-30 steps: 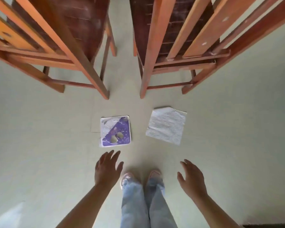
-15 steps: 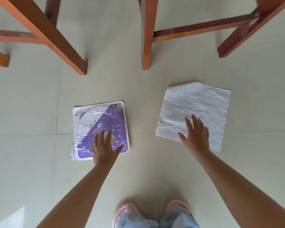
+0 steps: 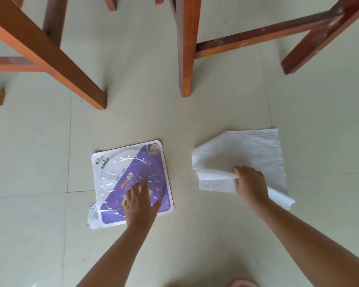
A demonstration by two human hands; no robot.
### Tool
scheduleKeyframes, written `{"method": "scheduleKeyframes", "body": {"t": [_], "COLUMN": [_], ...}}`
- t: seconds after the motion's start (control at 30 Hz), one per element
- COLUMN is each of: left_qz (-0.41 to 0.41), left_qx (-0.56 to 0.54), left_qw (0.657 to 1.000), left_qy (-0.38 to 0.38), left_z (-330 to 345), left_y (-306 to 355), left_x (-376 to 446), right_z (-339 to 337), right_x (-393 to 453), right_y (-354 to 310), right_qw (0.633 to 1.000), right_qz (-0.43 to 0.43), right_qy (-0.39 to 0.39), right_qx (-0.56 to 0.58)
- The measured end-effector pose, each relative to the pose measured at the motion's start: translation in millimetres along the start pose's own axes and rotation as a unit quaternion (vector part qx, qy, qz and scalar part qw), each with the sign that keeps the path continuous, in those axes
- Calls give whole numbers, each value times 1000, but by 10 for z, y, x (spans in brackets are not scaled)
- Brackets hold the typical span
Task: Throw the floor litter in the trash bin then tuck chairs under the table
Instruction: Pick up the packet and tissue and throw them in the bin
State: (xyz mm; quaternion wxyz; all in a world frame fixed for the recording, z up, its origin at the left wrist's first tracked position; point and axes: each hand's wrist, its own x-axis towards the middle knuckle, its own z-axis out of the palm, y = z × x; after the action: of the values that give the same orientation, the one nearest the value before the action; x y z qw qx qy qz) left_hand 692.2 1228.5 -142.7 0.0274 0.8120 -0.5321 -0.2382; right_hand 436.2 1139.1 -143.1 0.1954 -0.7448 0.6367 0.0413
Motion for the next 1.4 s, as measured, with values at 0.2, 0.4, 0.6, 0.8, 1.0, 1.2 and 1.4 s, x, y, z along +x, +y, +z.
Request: {"method": "scheduleKeyframes", "body": {"t": [0.2, 0.4, 0.6, 0.8, 1.0, 1.2, 1.4], "left_qz": [88, 93, 66, 30, 82, 93, 132], "left_qx": [39, 77, 86, 88, 76, 16, -46], "left_qw": [994, 991, 994, 995, 994, 995, 990], "left_qy": [47, 61, 19, -20, -14, -28, -30], "left_z": [22, -56, -54, -157, -315, -589, -974], "left_y": [-149, -465, -447, -287, -122, 148, 420], "left_x": [7, 3, 34, 93, -2, -159, -241], "right_z": [-81, 105, 253, 260, 249, 178, -43], "right_x": [-15, -136, -223, -253, -245, -333, -468], "right_y": [-61, -144, -228, -177, -238, -385, -502], "right_qw": [998, 993, 988, 981, 980, 971, 951], "right_qz": [-20, -81, -105, -139, -135, -89, -51], "right_qy": [17, 26, 21, 32, 38, 104, 145], "right_qx": [59, 81, 115, 135, 139, 198, 269]}}
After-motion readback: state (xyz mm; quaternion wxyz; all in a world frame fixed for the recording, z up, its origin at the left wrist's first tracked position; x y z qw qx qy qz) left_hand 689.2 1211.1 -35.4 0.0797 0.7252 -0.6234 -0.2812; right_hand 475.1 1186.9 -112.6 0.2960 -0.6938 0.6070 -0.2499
